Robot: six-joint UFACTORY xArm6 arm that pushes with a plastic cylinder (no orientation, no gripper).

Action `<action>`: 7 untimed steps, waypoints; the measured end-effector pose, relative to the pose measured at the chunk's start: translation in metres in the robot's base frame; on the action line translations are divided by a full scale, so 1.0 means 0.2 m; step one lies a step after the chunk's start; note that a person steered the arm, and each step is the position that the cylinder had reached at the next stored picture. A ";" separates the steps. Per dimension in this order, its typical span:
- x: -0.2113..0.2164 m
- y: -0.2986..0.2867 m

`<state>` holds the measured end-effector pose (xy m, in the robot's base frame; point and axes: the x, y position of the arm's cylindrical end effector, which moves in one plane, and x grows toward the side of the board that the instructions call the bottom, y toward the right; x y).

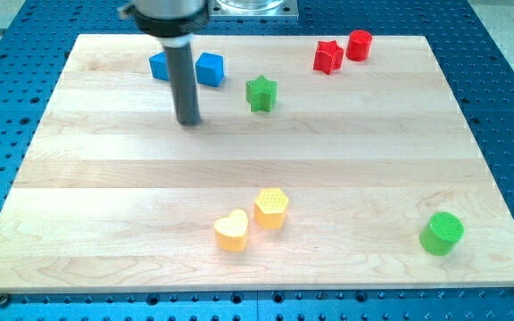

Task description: Push the green star into the green circle

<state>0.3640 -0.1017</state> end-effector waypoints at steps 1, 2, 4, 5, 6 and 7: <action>-0.14 0.43; 0.09 0.85; -0.03 0.89; -0.02 1.11; 0.40 1.14; 0.65 1.22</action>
<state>0.4947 0.1415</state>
